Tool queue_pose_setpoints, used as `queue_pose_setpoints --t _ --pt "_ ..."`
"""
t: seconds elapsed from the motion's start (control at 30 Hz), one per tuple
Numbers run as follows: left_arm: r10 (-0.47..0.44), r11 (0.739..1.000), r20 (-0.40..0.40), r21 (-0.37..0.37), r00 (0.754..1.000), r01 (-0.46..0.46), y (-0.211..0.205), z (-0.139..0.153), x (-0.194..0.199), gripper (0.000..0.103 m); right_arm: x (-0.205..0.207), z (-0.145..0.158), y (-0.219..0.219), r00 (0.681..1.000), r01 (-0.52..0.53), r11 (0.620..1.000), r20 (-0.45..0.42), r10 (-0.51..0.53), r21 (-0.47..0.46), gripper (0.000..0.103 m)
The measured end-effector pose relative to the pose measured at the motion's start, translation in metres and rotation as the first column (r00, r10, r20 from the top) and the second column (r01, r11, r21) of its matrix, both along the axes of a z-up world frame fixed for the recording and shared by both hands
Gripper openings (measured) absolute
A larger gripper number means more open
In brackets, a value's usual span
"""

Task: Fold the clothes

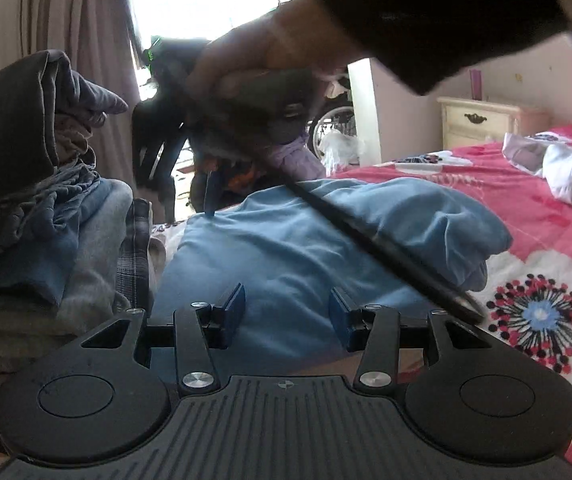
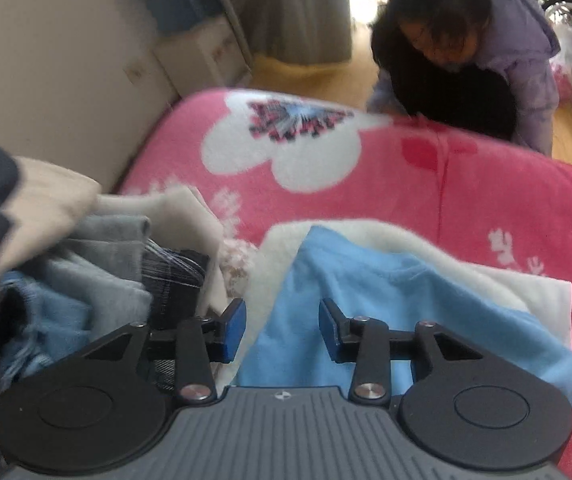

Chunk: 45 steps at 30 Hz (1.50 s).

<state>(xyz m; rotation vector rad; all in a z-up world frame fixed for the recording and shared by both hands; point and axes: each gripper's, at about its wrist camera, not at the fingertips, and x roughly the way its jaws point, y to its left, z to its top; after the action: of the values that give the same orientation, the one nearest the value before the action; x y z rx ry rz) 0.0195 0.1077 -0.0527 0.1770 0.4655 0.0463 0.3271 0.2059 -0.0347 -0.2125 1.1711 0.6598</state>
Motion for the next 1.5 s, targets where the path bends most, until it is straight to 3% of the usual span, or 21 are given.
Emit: queue_pose_setpoints --t 0.2,0.4,0.67,0.83,0.97,1.13,1.5 --pt "-0.01 1.0 0.009 0.013 1.0 0.01 -0.001 -0.005 0.0 0.047 -0.001 -0.018 0.012 0.999 0.032 0.992 -0.011 -0.033 -0.119 0.046" --pt "-0.01 0.999 0.02 0.038 1.0 0.009 -0.006 -0.012 0.004 0.048 0.009 -0.024 0.016 0.993 0.096 0.989 -0.055 -0.103 -0.116 0.053" --pt "-0.012 0.999 0.024 0.049 1.0 0.011 -0.006 -0.013 0.005 0.049 0.009 -0.032 0.021 0.994 0.105 0.984 -0.024 -0.109 -0.144 0.047" --pt "-0.013 0.998 0.027 0.058 1.0 0.012 -0.007 -0.015 0.003 0.049 0.007 -0.028 0.008 0.992 0.118 0.989 -0.024 -0.12 -0.087 0.034" --pt "-0.015 0.998 0.027 0.066 1.0 0.013 -0.006 -0.015 -0.001 0.05 0.008 -0.026 -0.011 0.984 0.169 0.985 -0.044 -0.17 -0.02 0.015" --pt "-0.013 0.998 0.026 0.067 1.0 0.011 -0.006 -0.015 0.001 0.05 0.009 -0.028 -0.025 0.975 0.215 0.975 -0.061 -0.212 0.048 0.01" --pt "-0.002 0.998 0.018 0.056 1.0 0.001 -0.004 -0.015 0.003 0.05 -0.013 0.008 -0.022 0.988 0.093 0.985 0.111 -0.11 0.147 0.007"
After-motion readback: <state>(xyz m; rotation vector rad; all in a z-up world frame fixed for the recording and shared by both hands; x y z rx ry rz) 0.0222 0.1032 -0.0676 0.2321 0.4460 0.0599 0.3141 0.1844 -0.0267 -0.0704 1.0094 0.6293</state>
